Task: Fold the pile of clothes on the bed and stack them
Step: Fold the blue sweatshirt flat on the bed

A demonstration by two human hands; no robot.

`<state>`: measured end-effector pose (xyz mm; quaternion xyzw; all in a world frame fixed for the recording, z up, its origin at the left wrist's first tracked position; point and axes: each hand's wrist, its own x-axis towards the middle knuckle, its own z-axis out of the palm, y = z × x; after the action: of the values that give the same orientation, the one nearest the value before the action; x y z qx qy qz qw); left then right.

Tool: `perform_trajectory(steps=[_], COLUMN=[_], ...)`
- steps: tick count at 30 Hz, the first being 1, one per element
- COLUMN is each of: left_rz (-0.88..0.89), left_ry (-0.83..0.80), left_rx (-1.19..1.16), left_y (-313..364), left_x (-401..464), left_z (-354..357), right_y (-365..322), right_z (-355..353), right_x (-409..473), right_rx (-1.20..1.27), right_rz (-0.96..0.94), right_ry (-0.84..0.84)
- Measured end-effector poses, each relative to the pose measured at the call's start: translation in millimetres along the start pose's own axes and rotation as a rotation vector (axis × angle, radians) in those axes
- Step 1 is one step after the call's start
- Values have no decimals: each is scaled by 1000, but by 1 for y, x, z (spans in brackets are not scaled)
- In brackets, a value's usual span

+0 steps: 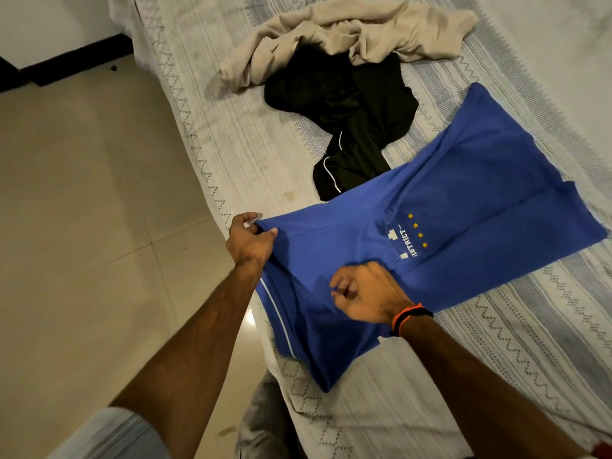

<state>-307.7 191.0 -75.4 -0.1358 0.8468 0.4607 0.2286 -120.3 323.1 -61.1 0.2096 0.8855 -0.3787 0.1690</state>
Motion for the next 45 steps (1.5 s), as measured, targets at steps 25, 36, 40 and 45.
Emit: perform_trajectory(steps=[25,36,40,45], left_rz=[442,584,610,636], left_ry=[-453,-615,-665,-722], left_rx=[1271,1072,1041,969], left_y=[-2,95,133,170], left_x=[-17,-77,-86,-66], left_z=[7,19,47,100], right_y=[-2,-21,-10,14], right_z=[-49,-100,-112,-118], right_x=[55,-29,-45,-30], right_rx=[-257,189,385,596], right_rz=[213,351,451,581], right_ry=[80,280,402,521])
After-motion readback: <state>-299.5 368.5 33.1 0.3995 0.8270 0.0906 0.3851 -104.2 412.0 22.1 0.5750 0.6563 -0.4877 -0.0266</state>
